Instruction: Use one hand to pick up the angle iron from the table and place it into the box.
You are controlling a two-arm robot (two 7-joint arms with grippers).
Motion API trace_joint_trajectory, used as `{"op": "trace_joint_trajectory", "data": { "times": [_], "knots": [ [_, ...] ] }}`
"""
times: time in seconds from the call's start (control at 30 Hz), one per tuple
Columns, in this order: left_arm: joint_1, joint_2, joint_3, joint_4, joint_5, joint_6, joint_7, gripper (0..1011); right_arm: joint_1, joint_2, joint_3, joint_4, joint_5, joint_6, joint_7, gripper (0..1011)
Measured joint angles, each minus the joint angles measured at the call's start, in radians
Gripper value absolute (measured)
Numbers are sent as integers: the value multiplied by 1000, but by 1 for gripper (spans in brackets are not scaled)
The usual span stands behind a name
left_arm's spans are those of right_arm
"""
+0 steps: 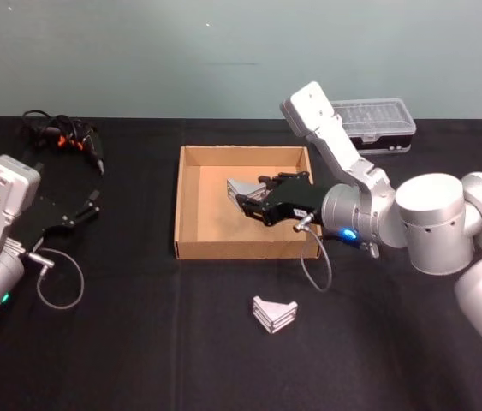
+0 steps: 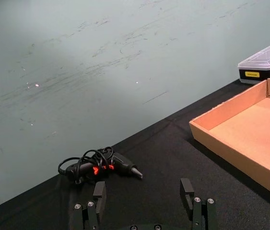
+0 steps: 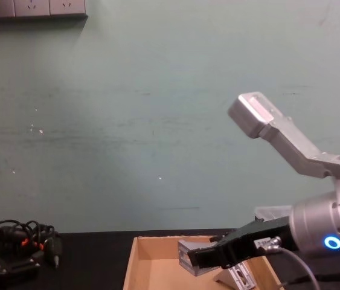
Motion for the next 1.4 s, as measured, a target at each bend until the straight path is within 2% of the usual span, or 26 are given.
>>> {"op": "trace_joint_trajectory", "data": {
  "times": [0.13, 0.57, 0.73, 1.0, 1.13, 1.23, 1.4],
  "knots": [
    [0, 0, 0, 0, 0, 0, 0, 1011, 37, -37, -7, 81, -20, -3, 0, 507],
    [0, 0, 0, 0, 0, 0, 0, 1011, 111, -110, -13, 258, -69, -36, 0, 507],
    [0, 0, 0, 0, 0, 0, 0, 1011, 122, -126, -10, 290, -78, -41, 6, 508],
    [0, 0, 0, 0, 0, 0, 0, 1011, 121, -123, -9, 284, -77, -41, 7, 508],
    [0, 0, 0, 0, 0, 0, 0, 1012, 120, -122, -9, 282, -76, -41, 7, 586],
    [0, 0, 0, 0, 0, 0, 0, 1011, 120, -121, -9, 280, -76, -41, 7, 705],
    [0, 0, 0, 0, 0, 0, 0, 1011, 119, -120, -9, 279, -75, -41, 7, 835]
  ]
}}
